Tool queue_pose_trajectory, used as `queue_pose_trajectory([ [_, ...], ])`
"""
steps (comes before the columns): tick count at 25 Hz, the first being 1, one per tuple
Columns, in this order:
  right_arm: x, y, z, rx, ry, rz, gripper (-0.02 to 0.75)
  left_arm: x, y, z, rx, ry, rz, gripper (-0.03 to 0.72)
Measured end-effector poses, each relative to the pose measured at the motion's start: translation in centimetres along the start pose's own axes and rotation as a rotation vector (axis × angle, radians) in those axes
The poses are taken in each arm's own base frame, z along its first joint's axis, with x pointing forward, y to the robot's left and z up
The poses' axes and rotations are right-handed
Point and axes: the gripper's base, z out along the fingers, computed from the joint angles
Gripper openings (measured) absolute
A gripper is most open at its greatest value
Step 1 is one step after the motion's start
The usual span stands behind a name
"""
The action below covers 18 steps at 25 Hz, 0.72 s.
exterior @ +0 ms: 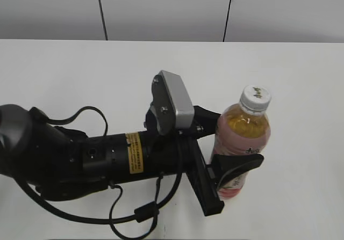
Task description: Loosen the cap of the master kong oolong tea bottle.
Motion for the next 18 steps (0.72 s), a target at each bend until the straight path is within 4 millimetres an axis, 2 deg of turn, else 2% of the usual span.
queue_pose_trajectory([
  [3,0.0,0.0,0.0,0.0,0.0,0.0,0.431,-0.3,-1.3,0.9,-0.006,-0.018,-0.027,0.424],
  [5,0.0,0.0,0.0,0.0,0.0,0.0,0.431,-0.4,-1.5,1.1,-0.036,-0.029,-0.05,0.424],
  [9,0.0,0.0,0.0,0.0,0.0,0.0,0.431,-0.7,-1.2,1.4,-0.087,-0.042,-0.074,0.424],
  [14,0.0,0.0,0.0,0.0,0.0,0.0,0.431,-2.0,-0.3,2.7,-0.093,-0.105,-0.049,0.424],
  [18,0.0,0.0,0.0,0.0,0.0,0.0,0.431,-1.5,-0.2,3.3,-0.07,-0.1,-0.04,0.424],
])
